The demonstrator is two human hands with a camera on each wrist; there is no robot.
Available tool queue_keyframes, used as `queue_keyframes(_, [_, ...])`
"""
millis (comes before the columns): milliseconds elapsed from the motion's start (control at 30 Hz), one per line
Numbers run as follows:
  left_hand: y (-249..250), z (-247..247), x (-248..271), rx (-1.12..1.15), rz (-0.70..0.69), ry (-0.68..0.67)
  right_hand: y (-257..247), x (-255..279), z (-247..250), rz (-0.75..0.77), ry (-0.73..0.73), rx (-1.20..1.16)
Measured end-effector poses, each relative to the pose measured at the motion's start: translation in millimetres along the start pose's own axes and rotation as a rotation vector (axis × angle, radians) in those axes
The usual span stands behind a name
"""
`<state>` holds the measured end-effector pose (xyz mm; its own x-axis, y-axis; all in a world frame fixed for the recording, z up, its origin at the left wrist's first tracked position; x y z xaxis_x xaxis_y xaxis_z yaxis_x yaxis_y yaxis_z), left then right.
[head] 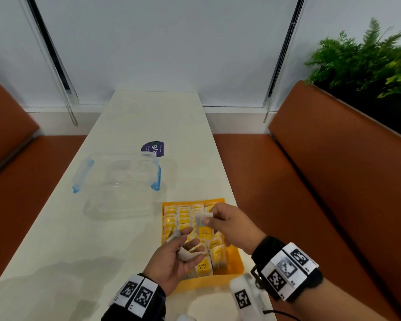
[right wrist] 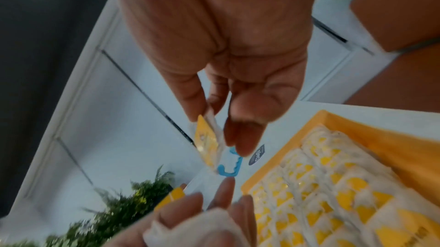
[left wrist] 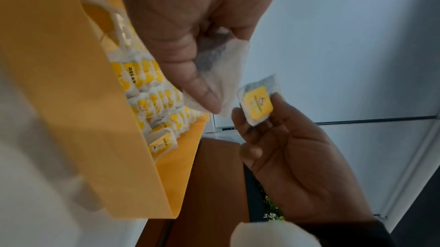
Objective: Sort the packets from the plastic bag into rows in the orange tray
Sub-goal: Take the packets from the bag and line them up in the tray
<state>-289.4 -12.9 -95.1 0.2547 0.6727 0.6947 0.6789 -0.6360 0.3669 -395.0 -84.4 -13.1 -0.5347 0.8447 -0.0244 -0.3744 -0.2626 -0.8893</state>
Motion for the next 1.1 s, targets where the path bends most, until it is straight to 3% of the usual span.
queue_keyframes(100, [2.9, 5.1, 2.4, -0.012, -0.004, 0.016, 13.2, 4.4, 2.9, -0.158, -0.019, -0.135])
queue_keyframes(267, [10.4, 11.0, 5.9, 0.003, -0.024, 0.028, 29.7, 10.0, -2.3, -0.294, -0.23, -0.024])
queue_keyframes(333, [10.9, 13.2, 6.8, 0.004, -0.024, 0.037, 36.9, 15.0, -6.9, -0.379, -0.246, -0.166])
queue_keyframes(467, [10.3, 14.2, 8.1, -0.01, -0.021, 0.042, 40.2, 20.8, -22.9, -0.476, -0.214, -0.706])
queue_keyframes(667, [4.6, -1.1, 5.6, -0.145, 0.009, -0.006, 46.9, 19.8, -33.4, -0.506, -0.284, -0.793])
queue_keyframes(767, [5.3, -7.1, 3.6, -0.188, 0.011, -0.012, 43.8, 15.7, -24.9, -0.431, -0.315, -0.564])
queue_keyframes(933, [10.1, 2.5, -0.8, -0.191, 0.002, 0.04, 34.0, -0.7, 6.4, -0.16, -0.338, 0.372])
queue_keyframes(1000, [11.0, 6.4, -1.9, -0.182, 0.003, 0.046, 32.5, -1.0, 6.5, -0.078, -0.435, 0.684])
queue_keyframes(1100, [11.3, 8.8, -3.1, -0.158, 0.009, 0.043, 39.7, 10.3, -13.1, -0.059, -0.649, 0.877])
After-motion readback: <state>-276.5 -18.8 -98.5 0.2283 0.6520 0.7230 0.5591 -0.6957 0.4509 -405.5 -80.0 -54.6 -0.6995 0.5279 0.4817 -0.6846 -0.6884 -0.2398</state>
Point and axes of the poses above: each hand's wrist, its own x-axis away from the middle knuckle, its own z-axis out of the back of the hand, y = z × x, the point moved 8 cm from there along -x, towards the middle knuckle, and after that the axes turned 14 degrees about z, right-handed, at the moved point
